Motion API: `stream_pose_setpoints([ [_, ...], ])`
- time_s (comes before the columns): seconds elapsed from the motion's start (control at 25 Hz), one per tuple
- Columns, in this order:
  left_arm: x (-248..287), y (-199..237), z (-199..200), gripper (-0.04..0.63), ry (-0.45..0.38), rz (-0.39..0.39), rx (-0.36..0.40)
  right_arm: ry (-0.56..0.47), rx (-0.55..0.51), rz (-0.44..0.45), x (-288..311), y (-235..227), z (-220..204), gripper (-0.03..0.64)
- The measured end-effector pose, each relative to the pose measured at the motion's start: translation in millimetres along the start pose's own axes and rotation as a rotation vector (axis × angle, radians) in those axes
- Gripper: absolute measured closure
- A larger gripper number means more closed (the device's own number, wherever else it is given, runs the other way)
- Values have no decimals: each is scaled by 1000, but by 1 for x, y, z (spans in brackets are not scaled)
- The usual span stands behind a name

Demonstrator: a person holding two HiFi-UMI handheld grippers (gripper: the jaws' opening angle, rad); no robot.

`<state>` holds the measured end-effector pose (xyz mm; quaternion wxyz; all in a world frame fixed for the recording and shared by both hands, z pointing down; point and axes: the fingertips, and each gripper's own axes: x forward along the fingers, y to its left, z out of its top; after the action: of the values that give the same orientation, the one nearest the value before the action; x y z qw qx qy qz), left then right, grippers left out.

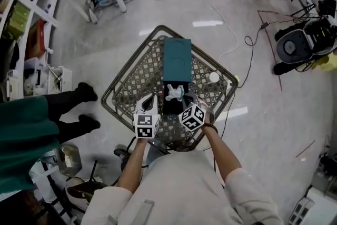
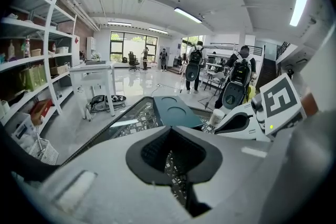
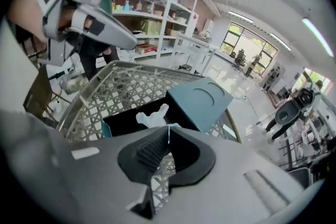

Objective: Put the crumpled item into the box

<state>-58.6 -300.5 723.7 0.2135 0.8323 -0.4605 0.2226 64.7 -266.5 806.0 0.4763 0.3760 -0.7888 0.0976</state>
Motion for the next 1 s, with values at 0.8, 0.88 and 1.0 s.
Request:
stream_pose_setpoints([
  [0.8,-50,-20,117,589,-194,24,55,-413,513,-248,-153,-111,55,617],
  [0.88,-56,-23,136,589,-219,25,66,-434,500,-275,-171,-122,63,618],
  [1.0,-60,-24,167,589,-260,28,90,-477,477,-312,-192,-143,79,618],
])
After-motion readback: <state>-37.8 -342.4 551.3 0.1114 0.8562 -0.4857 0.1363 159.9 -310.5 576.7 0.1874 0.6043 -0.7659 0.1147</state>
